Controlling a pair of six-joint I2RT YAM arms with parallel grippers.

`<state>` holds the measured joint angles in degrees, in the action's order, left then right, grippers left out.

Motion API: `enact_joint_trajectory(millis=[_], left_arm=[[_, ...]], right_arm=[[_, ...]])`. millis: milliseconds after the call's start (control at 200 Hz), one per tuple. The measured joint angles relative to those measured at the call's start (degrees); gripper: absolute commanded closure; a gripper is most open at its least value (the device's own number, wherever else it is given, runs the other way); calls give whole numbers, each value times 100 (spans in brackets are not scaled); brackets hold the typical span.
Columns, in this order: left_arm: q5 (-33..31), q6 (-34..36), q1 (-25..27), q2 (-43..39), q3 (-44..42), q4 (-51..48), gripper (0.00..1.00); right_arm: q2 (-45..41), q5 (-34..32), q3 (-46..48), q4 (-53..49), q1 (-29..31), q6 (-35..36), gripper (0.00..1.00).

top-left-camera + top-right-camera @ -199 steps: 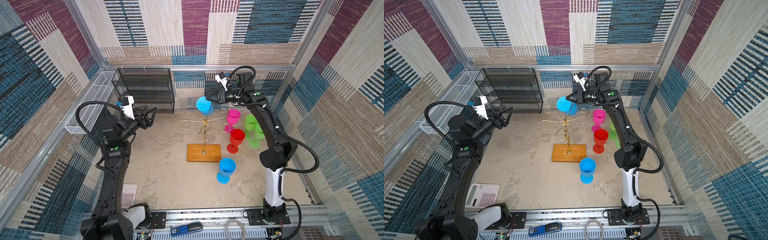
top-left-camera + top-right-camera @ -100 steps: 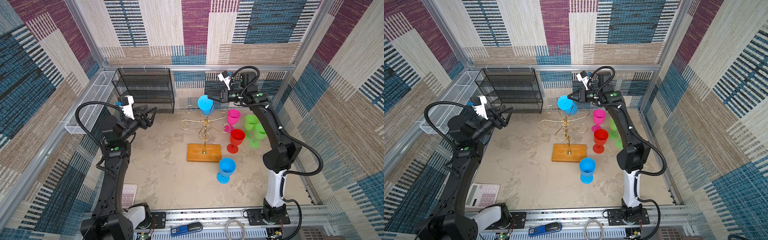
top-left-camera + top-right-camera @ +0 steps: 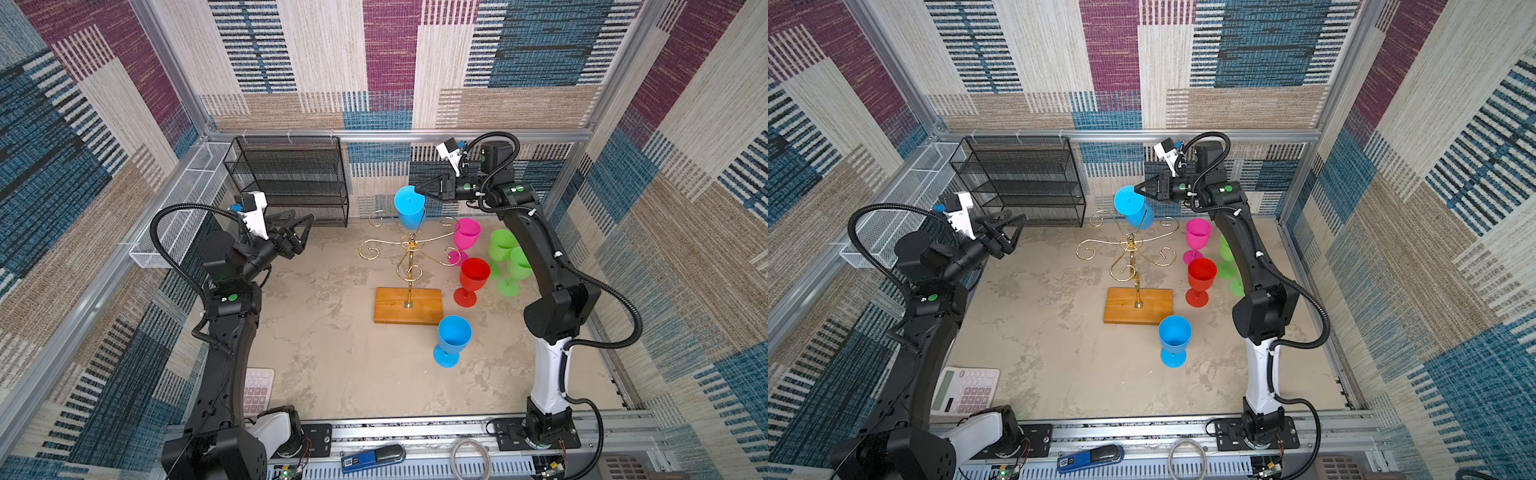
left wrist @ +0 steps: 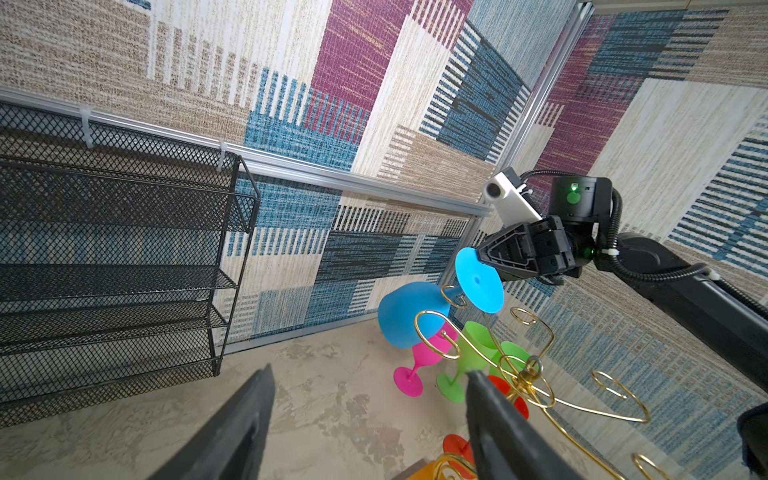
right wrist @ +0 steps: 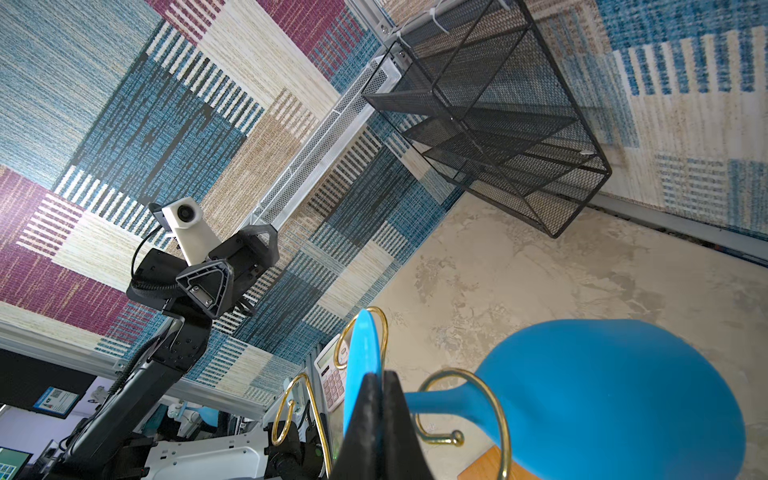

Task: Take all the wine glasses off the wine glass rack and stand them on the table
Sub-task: 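Lift the blue glass by its base off the rack with the right gripper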

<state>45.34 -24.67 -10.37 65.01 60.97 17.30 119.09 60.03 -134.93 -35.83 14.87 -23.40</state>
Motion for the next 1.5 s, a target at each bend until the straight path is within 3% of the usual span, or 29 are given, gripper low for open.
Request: enact_joint_trajectory(millis=[821,1502], left_arm=[[0,-22,-2,-17,-11,4,25],[0,-22,-17,-33,-17,7,25]], right_arm=[[-256,2,592,376,-205,-227,100],[-1005,190,1836,907,-273,-269,100]])
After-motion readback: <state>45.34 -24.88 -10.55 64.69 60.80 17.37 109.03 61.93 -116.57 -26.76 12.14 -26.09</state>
